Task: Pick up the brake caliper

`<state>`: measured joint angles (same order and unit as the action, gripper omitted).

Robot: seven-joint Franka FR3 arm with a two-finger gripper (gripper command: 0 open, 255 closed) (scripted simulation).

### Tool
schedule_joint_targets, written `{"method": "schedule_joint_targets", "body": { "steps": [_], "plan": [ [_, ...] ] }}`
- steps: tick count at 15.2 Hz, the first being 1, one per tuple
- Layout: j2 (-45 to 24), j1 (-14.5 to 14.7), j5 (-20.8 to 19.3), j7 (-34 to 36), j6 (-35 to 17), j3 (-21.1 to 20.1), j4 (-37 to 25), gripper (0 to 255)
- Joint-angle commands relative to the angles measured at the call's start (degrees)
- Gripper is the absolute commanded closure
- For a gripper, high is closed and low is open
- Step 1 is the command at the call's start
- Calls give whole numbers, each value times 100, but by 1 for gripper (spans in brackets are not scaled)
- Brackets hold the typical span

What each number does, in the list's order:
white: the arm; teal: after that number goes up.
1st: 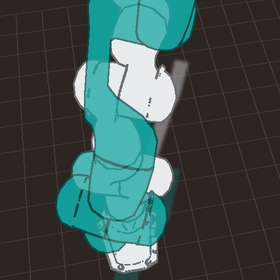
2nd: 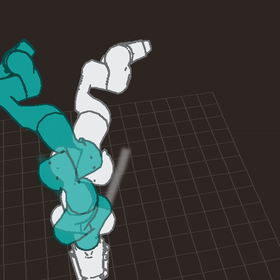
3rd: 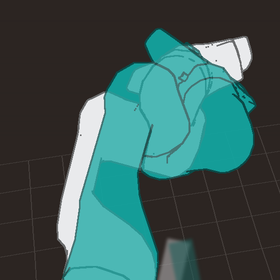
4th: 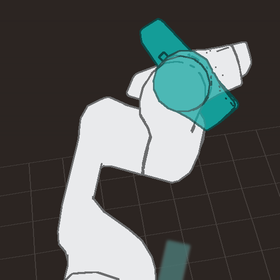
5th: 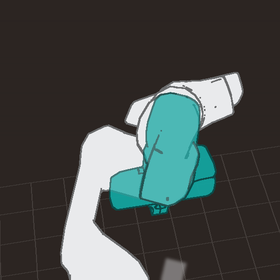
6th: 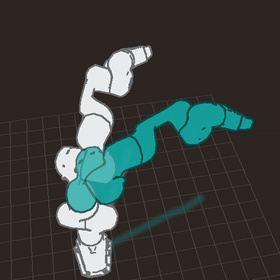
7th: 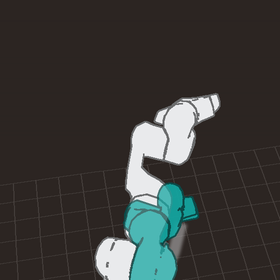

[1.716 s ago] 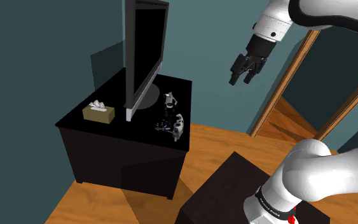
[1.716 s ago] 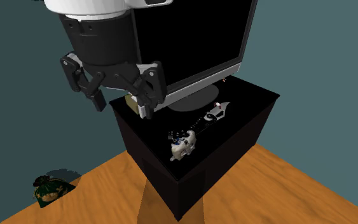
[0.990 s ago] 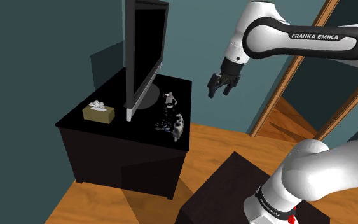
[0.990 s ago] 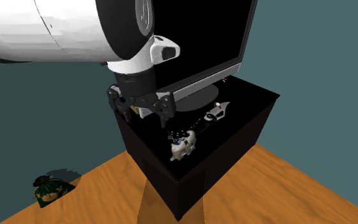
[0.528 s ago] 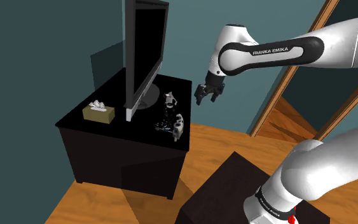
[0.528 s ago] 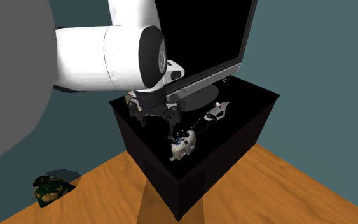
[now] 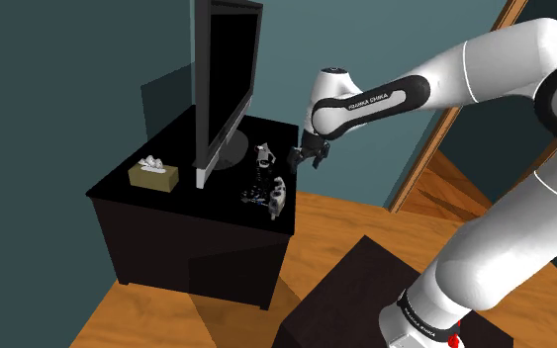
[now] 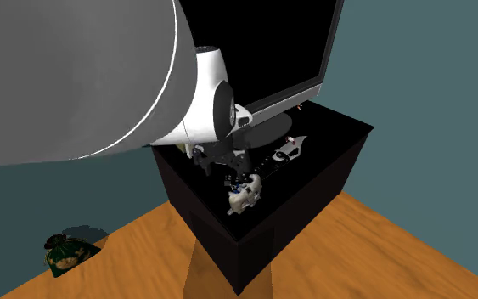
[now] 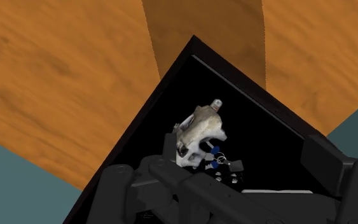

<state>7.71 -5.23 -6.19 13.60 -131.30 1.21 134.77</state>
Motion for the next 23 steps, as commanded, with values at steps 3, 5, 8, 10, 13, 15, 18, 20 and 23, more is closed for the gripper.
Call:
{"method": "schedule_joint_targets", "body": {
  "steps": [3,5,8,10,13,15,18,20,23],
  "plan": [
    [-864,-54,-185,169,-468,27,-359,0],
    [-1305,-77,-278,247,-664,57,-583,0],
    [-1969,-100,-405,358,-909,114,-971,0],
    [-2412,-109,-476,423,-1039,160,-1264,0],
    [-3077,-120,-556,503,-1185,233,-1755,0],
    [-3522,-130,-593,544,-1248,279,-2118,0],
    [-3991,-145,-616,577,-1286,325,-2531,0],
    [-4112,-142,-627,601,-1389,332,-2547,0],
    [-4298,-137,-643,637,-1540,344,-2581,0]
  ]
}}
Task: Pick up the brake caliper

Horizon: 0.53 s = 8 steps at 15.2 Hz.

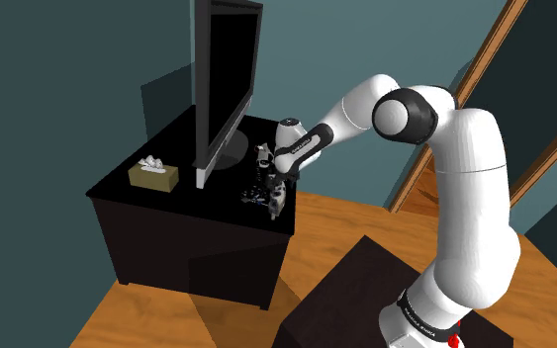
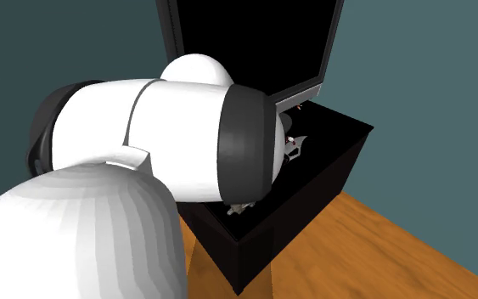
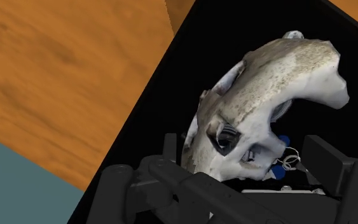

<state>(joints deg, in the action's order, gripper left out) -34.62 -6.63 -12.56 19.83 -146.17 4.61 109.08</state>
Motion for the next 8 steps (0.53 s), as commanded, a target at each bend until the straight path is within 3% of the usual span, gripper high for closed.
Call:
{"method": "schedule_joint_targets", "body": {
  "steps": [1,4,5,8],
  "plan": [
    [-128,5,-11,26,-101,8,-27,0],
    [-228,7,-19,44,-178,14,-51,0],
    [-232,3,-18,40,-177,15,-56,255],
    [-231,3,-18,39,-177,15,-55,255]
  ]
}}
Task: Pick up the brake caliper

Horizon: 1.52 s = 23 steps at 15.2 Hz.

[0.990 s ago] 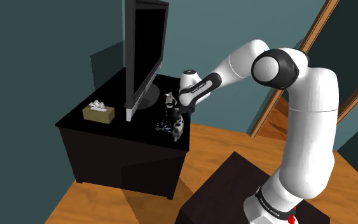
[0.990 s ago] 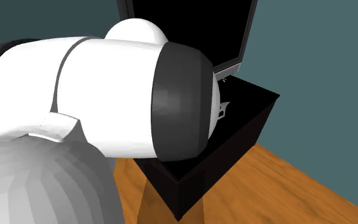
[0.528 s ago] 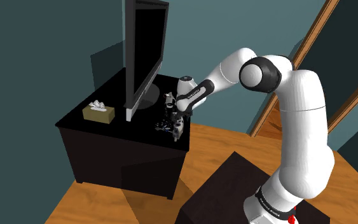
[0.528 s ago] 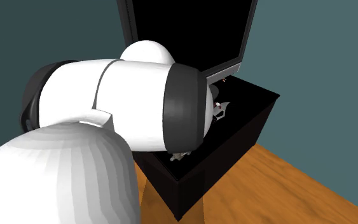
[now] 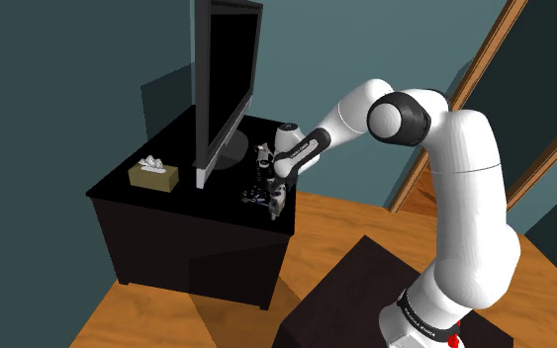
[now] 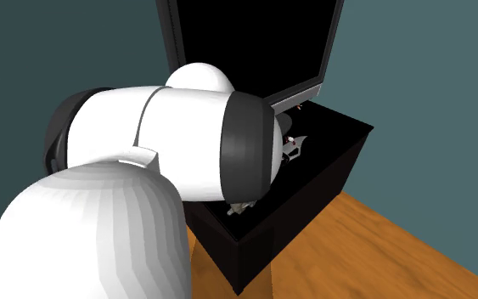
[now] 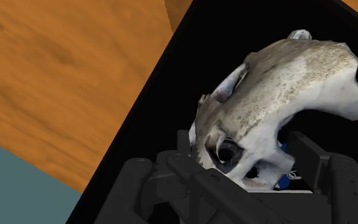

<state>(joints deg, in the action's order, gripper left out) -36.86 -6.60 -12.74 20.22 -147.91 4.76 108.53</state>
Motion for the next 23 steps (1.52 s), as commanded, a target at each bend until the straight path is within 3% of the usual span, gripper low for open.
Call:
{"method": "schedule_joint_targets", "body": {
  "steps": [1,6,23],
  "plan": [
    [-7,0,0,0,-3,-1,0,255],
    [-5,4,-1,5,-4,-1,4,255],
    [898,-16,84,-179,786,-56,108,255]
  ]
}}
